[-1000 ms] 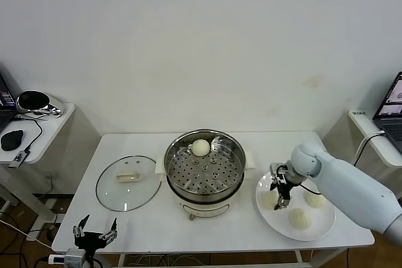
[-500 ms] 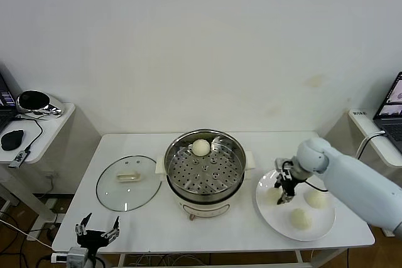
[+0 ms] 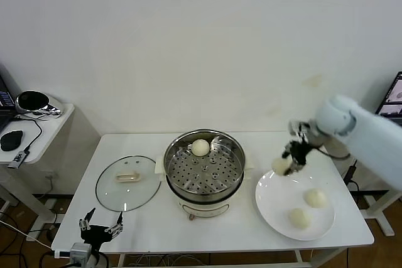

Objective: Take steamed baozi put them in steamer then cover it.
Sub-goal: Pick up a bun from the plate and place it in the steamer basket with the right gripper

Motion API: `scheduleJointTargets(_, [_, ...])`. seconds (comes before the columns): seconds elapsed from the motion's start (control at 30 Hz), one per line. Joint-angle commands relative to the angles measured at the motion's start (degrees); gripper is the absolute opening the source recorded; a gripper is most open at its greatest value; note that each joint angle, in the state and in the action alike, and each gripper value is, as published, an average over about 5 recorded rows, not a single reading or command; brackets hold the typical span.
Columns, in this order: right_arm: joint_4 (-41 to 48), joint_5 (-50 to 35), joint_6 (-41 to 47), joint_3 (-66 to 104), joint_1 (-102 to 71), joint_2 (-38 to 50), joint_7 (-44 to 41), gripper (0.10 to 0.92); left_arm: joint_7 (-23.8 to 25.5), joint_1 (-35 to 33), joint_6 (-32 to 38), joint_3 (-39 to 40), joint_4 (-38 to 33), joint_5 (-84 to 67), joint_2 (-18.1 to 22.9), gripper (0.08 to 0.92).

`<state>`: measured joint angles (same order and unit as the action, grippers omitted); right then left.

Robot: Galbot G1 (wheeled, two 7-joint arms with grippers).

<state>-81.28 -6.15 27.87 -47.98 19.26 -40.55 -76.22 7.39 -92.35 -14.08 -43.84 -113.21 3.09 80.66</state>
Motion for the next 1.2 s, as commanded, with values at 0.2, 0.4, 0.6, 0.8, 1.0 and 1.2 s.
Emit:
scheduleJointTargets(0.2, [7.11, -9.33, 2.78, -11.14, 16.62, -19.28, -1.06, 0.542, -0.22, -0.34, -0.08, -1.25, -3.34, -0.32, -0.08, 0.823])
scheduleJointTargets(0.4, [12.53, -8.31, 3.19, -11.70, 13.99, -29.56, -0.71, 0.543, -0.35, -0.37, -0.23, -1.83, -4.54, -0.56, 0.67, 0.823])
scheduleJointTargets(0.6, [18.65, -4.96, 3.03, -11.86, 9.36, -37.31, -0.25, 0.543, -0.42, -0.67, -0.41, -2.34, -5.19, -1.45, 0.90, 0.823])
scheduleJointTargets(0.8, [22.52, -1.86, 2.89, -11.46, 4.43, -42.03, 0.50, 0.543, -0.41, -0.95, -0.55, -2.39, -5.83, -1.75, 0.95, 0.823])
scheduleJointTargets(1.0, [22.97, 0.01, 3.37, -11.49, 0.84, -43.20, 2.00, 0.543, -0.32, -0.56, -0.86, -1.41, -6.01, -1.73, 1.54, 0.823])
scheduleJointTargets(1.2, [23.17, 0.86, 3.86, -11.21, -1.09, -43.73, 3.41, 0.543, -0.38, -0.73, -0.79, -0.93, -5.77, -1.88, 1.56, 0.823])
